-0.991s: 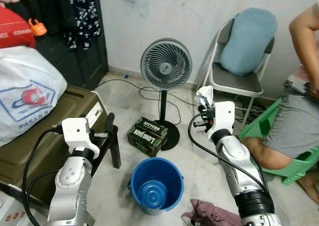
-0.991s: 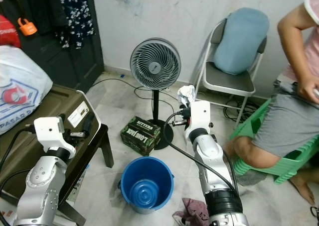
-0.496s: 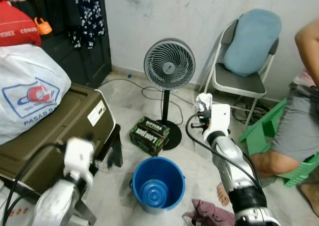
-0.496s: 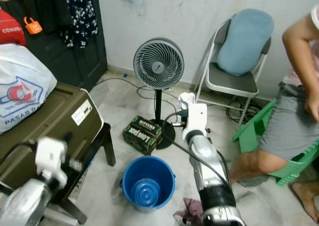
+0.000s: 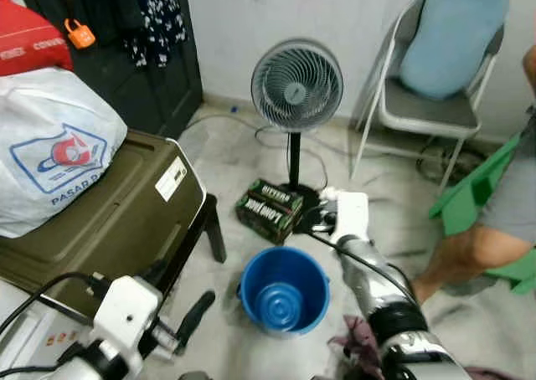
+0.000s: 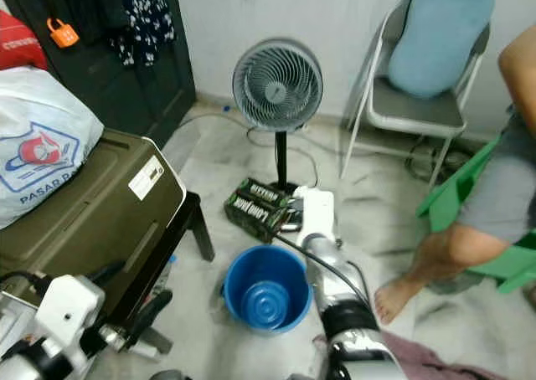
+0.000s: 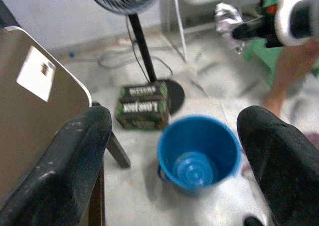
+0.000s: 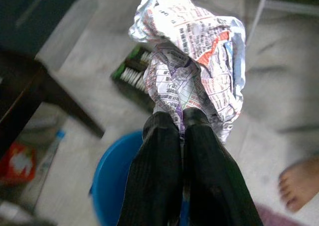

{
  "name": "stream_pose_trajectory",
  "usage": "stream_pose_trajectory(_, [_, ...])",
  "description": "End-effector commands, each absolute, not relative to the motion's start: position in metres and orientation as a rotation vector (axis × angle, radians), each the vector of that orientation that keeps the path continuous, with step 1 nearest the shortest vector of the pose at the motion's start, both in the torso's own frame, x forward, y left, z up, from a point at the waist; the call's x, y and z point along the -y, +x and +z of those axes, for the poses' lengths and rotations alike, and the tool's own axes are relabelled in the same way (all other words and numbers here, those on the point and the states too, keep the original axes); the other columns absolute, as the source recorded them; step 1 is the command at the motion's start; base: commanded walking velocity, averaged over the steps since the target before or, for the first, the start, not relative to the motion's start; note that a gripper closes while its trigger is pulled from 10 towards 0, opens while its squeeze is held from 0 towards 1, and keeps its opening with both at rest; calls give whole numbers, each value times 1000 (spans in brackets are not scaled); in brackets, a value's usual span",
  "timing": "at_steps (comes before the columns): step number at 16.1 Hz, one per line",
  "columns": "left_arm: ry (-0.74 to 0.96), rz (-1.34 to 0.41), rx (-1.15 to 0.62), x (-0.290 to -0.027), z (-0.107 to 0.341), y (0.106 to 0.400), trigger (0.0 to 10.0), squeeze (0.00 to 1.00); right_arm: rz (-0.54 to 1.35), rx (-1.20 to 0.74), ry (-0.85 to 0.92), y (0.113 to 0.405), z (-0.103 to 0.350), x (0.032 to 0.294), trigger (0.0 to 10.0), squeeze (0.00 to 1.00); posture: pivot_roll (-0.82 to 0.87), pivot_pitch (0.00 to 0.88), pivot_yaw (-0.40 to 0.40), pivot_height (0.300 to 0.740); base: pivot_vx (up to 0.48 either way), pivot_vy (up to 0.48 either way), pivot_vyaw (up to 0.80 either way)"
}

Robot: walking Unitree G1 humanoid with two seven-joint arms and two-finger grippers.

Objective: Clean up the room

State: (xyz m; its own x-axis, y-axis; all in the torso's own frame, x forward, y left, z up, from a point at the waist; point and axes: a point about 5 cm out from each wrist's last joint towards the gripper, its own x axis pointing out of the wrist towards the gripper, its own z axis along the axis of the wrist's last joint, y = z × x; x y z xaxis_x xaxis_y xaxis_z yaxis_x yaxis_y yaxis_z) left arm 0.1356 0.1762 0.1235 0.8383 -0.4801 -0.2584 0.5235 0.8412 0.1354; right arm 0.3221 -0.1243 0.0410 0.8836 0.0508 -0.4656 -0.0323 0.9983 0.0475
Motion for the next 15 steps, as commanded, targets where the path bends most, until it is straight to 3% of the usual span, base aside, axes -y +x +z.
stream_pose_trajectory(1, [213,-540,-226,-177,130,132,10000,0,43,-518,36,323,36,117,10000,0,200,193,43,740,0,0,0])
stream_pose_trajectory(9, [224,-554,-299,-184,137,120,10000,0,34,-549,37,324,26,94,10000,0,239,222,84,740,0,0,0])
stream_pose_trajectory(15, [231,-561,-314,-185,139,119,10000,0,-17,-485,34,332,36,98,10000,0,237,228,92,740,0,0,0])
